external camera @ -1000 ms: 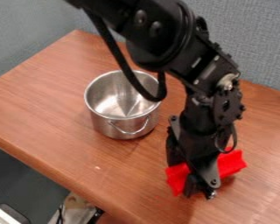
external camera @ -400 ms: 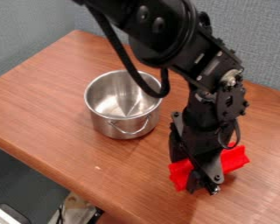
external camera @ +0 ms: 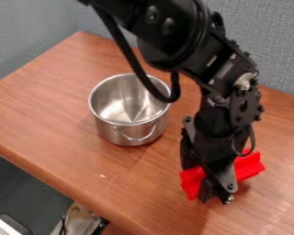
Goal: Put the red object in the metal pot
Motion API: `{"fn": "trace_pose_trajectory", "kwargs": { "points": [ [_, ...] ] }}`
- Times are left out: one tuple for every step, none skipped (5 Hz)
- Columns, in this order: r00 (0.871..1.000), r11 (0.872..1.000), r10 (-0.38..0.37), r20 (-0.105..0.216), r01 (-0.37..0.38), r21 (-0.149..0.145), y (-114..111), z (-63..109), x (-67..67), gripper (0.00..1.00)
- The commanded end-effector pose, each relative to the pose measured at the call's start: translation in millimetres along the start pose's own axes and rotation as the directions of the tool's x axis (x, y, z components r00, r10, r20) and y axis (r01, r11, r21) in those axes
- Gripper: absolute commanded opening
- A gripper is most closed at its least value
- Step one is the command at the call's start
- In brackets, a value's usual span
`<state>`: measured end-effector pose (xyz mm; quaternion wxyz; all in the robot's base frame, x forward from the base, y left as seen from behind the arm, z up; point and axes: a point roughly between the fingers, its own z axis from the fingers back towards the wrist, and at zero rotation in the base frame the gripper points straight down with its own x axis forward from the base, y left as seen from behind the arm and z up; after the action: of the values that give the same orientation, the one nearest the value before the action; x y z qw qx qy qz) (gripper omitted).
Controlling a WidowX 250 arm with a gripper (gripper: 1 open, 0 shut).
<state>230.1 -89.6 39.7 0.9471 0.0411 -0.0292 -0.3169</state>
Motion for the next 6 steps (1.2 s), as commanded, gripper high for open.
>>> {"fn": "trace_pose_trajectory", "kwargs": {
  "points": [
    [0.998, 0.999, -0.026, 0.054, 0.025, 0.021, 1, 10.7, 12.3, 0.0],
    [0.998, 0.999, -0.031, 0.055, 0.03, 0.022, 1, 9.8, 13.3, 0.0],
    [0.998, 0.999, -0.035, 0.056, 0.034, 0.022, 1, 8.4, 14.1, 0.0],
    [0.998, 0.999, -0.038, 0.055, 0.037, 0.022, 1, 6.0, 15.0, 0.0],
    [0.998, 0.999, -0.041, 0.053, 0.04, 0.022, 1, 3.1, 15.8, 0.0],
    [0.998, 0.999, -0.042, 0.052, 0.041, 0.022, 1, 0.7, 16.8, 0.0]
  ]
}}
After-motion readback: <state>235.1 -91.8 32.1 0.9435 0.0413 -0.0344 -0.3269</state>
